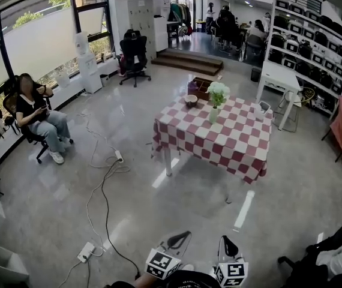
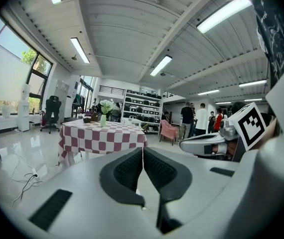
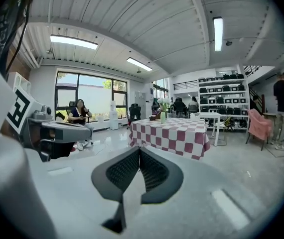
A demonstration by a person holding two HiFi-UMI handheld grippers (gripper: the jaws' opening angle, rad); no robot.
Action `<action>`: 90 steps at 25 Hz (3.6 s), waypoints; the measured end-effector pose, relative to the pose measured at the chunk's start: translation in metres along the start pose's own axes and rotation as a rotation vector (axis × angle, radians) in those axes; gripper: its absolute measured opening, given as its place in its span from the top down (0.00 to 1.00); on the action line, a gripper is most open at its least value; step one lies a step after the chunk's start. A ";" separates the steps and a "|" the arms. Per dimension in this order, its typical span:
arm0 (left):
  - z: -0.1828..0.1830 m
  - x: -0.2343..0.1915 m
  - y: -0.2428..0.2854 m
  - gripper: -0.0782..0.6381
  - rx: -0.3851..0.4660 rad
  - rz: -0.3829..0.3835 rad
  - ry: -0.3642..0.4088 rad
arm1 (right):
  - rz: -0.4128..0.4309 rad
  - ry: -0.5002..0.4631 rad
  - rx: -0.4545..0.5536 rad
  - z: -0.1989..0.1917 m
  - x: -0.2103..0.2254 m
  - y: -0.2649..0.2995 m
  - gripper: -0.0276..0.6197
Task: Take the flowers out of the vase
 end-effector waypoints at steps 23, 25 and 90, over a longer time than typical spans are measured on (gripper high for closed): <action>0.014 -0.026 0.073 0.87 -0.024 0.048 -0.006 | 0.015 0.030 -0.009 0.009 0.056 0.057 0.95; 0.013 -0.034 0.079 0.87 -0.032 0.045 -0.011 | 0.010 0.033 -0.012 0.011 0.058 0.066 0.95; 0.096 -0.323 0.217 0.87 -0.036 -0.047 0.006 | -0.061 0.054 0.000 0.112 0.034 0.373 0.95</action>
Point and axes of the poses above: the fingertips, and each gripper's own axes: y forward along the fingers, x to its right, z out of its top, the point moved 3 cm from there along -y, backward along the fingers, and after that the axes turned 13 degrees about -z, right-handed, at the moved point
